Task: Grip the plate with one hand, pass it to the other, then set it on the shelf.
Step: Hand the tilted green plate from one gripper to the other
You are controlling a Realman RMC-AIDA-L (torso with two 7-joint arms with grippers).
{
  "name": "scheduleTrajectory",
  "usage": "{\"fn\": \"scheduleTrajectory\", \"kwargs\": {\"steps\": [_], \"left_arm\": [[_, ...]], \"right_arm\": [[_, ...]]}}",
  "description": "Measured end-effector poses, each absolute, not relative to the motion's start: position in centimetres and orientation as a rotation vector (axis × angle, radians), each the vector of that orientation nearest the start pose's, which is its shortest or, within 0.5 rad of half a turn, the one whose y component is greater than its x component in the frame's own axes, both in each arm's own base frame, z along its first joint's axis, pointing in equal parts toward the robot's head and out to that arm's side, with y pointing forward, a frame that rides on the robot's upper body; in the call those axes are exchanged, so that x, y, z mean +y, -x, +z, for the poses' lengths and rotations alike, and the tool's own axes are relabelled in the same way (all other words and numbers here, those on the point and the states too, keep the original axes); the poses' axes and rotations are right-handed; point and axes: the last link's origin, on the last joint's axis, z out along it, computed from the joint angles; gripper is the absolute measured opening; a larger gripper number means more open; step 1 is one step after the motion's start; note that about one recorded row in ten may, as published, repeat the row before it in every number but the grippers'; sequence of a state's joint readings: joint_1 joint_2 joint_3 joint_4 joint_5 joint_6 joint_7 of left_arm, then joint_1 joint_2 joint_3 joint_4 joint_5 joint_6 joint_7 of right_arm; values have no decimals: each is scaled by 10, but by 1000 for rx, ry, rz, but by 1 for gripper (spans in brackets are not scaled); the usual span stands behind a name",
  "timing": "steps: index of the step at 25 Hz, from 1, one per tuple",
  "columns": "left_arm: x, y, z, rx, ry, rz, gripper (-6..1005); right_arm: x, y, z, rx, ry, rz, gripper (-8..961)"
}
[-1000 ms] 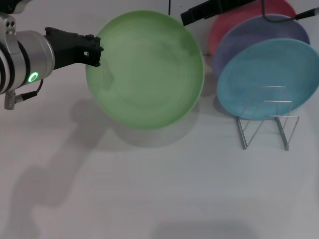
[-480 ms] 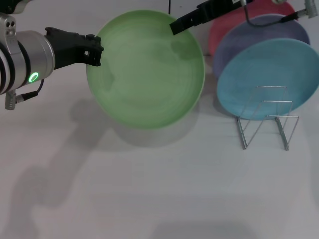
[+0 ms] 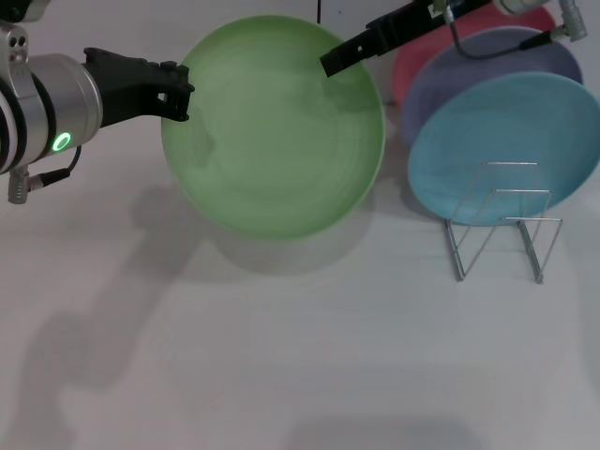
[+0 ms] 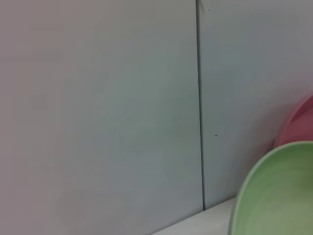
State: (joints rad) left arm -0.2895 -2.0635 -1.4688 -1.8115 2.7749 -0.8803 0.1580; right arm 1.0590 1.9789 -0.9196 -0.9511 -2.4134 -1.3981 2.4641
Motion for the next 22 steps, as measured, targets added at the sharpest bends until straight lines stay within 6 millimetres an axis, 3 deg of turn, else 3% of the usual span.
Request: {"fn": "scheduleTrajectory", "kwargs": {"steps": [22], "left_arm": [[361,118,44,-652,2086,-232,70]], "right_arm": [[466,-75,45,908,2574,121,733]]}}
